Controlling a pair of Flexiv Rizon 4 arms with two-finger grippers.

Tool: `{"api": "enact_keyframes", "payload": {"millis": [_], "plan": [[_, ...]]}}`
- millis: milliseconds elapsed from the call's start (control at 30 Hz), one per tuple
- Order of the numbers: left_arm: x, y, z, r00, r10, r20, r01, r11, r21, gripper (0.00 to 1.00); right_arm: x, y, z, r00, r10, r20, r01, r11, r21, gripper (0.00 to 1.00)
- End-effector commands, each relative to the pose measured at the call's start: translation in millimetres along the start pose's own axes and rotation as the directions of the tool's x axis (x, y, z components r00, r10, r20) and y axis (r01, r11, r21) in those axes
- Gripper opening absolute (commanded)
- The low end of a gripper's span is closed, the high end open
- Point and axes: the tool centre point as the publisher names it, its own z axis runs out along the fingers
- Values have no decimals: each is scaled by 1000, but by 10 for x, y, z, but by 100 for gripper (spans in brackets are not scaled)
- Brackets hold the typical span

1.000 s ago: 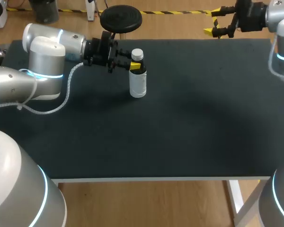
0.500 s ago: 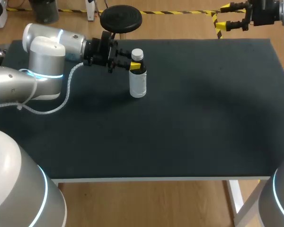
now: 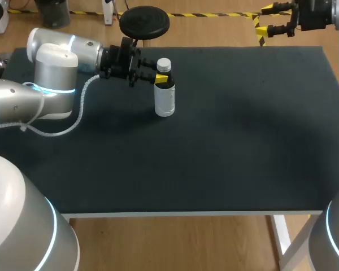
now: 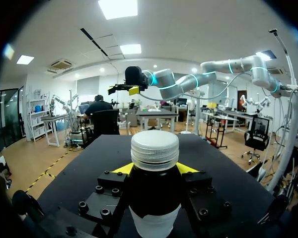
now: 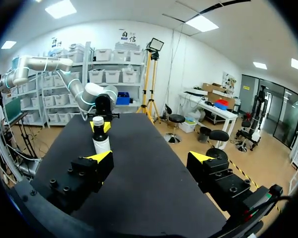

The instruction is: Unscrew the bottle cap

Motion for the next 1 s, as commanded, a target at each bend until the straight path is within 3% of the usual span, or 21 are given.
{"api": "enact_keyframes", "payload": {"millis": [33, 200, 433, 733, 1000], "plan": [[-18, 1, -8, 1000, -1, -6, 1, 1000, 0, 0, -79, -34, 205, 991, -19, -130, 15, 999, -30, 100], [-18, 1, -8, 1000, -1, -6, 1, 1000, 0, 0, 34, -50, 502, 937, -26, -348, 6, 998, -58, 100], [-18, 1, -8, 1000, -1, -6, 1, 1000, 0, 0, 210, -73, 822, 884, -23, -466, -6, 998, -61, 100], [-18, 1, -8, 1000, -1, -6, 1, 1000, 0, 0, 453, -39, 1174, 880, -7, -475, -12, 999, -37, 100], [-18, 1, -8, 1000, -1, -6, 1, 1000, 0, 0, 605, 14, 1435, 904, -17, -426, -27, 995, -96, 100]]}}
